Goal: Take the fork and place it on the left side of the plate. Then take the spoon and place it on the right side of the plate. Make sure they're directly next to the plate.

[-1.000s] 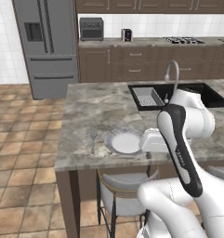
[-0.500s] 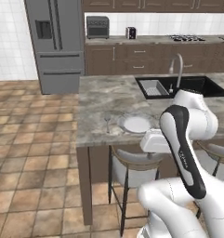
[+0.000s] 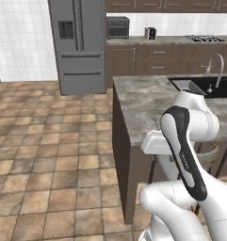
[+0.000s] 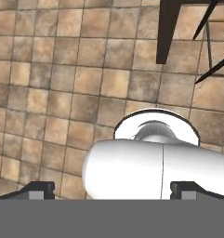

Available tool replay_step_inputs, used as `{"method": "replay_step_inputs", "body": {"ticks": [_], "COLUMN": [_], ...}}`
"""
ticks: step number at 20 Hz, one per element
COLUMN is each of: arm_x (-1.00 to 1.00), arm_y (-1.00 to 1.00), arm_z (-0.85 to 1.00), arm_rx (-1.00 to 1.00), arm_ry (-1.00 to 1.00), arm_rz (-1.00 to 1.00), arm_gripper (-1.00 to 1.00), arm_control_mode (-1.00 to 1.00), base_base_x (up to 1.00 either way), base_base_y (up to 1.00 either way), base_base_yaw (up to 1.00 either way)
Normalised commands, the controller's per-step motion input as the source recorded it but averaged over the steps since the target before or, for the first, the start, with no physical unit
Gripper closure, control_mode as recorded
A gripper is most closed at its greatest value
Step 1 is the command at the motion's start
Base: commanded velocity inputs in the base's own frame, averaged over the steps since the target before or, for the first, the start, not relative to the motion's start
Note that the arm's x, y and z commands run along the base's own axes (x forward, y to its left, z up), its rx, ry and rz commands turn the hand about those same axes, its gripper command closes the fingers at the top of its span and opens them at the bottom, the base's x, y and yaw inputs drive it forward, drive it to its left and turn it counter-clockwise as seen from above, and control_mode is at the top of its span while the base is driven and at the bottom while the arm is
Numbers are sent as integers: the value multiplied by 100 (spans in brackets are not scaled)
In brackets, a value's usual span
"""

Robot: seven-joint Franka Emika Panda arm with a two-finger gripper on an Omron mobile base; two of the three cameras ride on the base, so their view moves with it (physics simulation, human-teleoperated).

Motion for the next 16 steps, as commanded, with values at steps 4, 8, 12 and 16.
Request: {"method": "replay_step_inputs", "body": {"ticks": [4,8,12,16], "arm_x": [0,0,0,0], "arm_y": [0,0,0,0], "arm_z": [0,0,0,0], "arm_rx": [0,0,0,0], "arm_ry": [0,0,0,0], "arm_rz": [0,0,0,0], "arm_gripper": [-100,-100,-100,-100], "arm_control_mode": [100,100,100,100], "base_base_x": [34,49,68,79], "base_base_y": [93,89,73,60], "base_base_yaw": [0,0,-5,-10]}}
